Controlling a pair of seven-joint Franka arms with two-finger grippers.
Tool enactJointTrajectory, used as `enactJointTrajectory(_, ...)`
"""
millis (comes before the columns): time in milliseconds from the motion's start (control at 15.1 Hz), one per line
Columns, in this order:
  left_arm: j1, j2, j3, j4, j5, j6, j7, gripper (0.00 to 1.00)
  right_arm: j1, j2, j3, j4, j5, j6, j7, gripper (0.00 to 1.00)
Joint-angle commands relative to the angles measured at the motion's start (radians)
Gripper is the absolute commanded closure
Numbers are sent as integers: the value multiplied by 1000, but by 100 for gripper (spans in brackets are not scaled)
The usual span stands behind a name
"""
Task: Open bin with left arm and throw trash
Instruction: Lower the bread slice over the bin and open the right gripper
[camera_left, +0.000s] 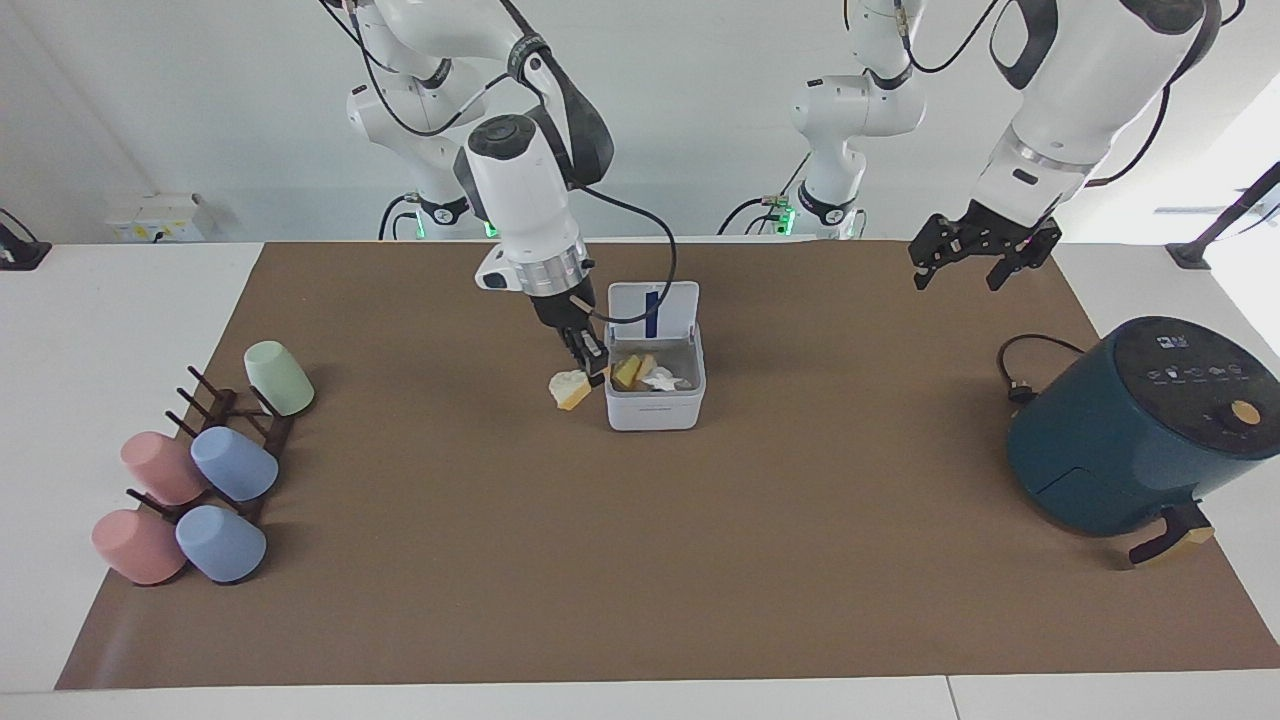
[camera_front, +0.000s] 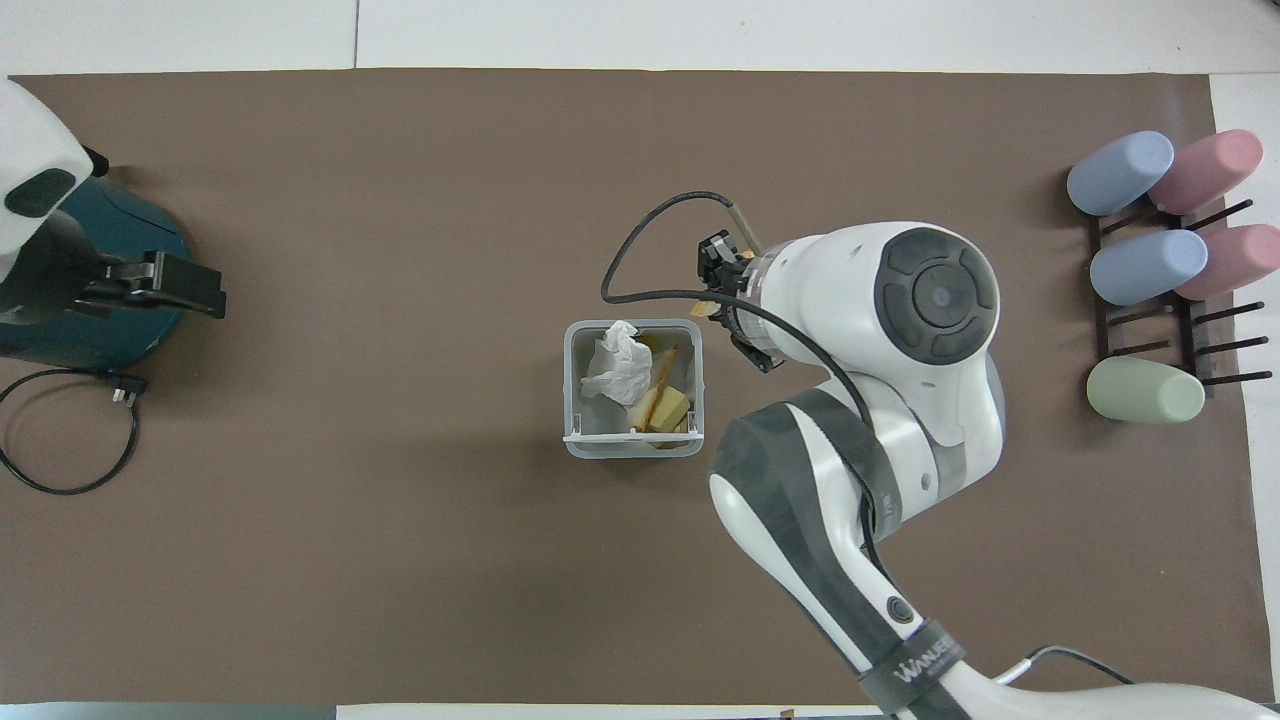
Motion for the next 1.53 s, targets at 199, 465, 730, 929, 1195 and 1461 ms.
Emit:
enactJointTrajectory(199, 87, -95, 0, -156, 17, 38, 36, 0, 62, 29, -1, 0, 70, 35, 74, 100)
enactJointTrajectory(465, 21, -58, 24, -98, 17, -29, 27, 0, 104, 32, -3, -34, 82, 35, 91, 100)
enactJointTrajectory(730, -14, 53, 27, 131, 11, -181, 26, 0, 110, 26, -1, -42, 105, 6, 143, 100)
enactJointTrajectory(929, -25, 39, 29, 111, 11, -162, 30, 0, 102, 29, -3, -19, 133, -29, 149, 0)
enactJointTrajectory(1195, -14, 31, 27, 53, 11, -50, 29, 0, 87, 40, -6, 74, 122, -129, 149, 0)
enactJointTrajectory(1461, -14, 30, 26, 53, 12, -52, 35, 0, 63, 46, -14, 113, 90, -164, 132, 0)
